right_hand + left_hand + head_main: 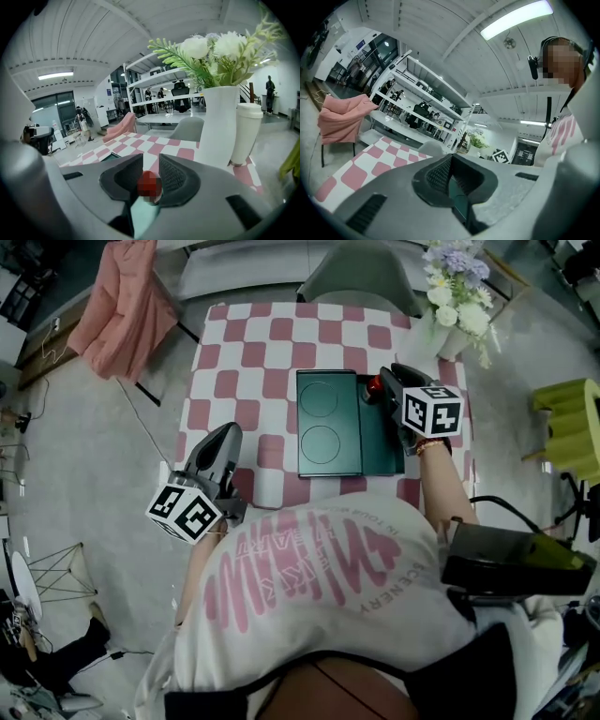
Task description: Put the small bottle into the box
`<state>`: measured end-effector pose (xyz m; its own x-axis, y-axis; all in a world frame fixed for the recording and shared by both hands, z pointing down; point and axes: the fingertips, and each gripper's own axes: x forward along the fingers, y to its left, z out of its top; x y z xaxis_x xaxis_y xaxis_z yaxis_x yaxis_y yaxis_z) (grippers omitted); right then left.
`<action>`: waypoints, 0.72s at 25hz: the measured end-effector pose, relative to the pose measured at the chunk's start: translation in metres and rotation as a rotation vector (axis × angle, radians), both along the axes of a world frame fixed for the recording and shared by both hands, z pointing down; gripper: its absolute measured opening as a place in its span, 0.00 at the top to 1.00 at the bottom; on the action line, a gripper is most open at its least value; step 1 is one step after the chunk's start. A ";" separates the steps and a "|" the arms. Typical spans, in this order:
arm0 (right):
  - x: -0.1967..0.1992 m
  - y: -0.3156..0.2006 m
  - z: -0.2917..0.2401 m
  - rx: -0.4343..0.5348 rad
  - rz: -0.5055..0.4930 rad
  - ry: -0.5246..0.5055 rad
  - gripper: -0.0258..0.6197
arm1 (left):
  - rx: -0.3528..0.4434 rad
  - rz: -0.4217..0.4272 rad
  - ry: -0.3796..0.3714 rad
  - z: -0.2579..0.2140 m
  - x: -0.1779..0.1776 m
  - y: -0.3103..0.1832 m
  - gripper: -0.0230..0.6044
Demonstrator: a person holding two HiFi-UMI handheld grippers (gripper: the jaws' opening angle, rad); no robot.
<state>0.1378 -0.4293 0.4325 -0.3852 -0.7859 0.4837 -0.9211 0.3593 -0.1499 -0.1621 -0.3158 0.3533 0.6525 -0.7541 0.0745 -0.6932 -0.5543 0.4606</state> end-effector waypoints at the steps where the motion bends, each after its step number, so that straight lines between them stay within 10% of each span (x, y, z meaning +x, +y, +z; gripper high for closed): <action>1: -0.002 -0.001 -0.002 0.015 0.001 -0.013 0.80 | 0.001 0.010 0.003 0.000 0.001 -0.005 0.95; 18: 0.020 0.030 -0.090 0.298 0.149 -0.444 0.95 | -0.016 0.175 0.003 0.013 0.049 -0.031 0.95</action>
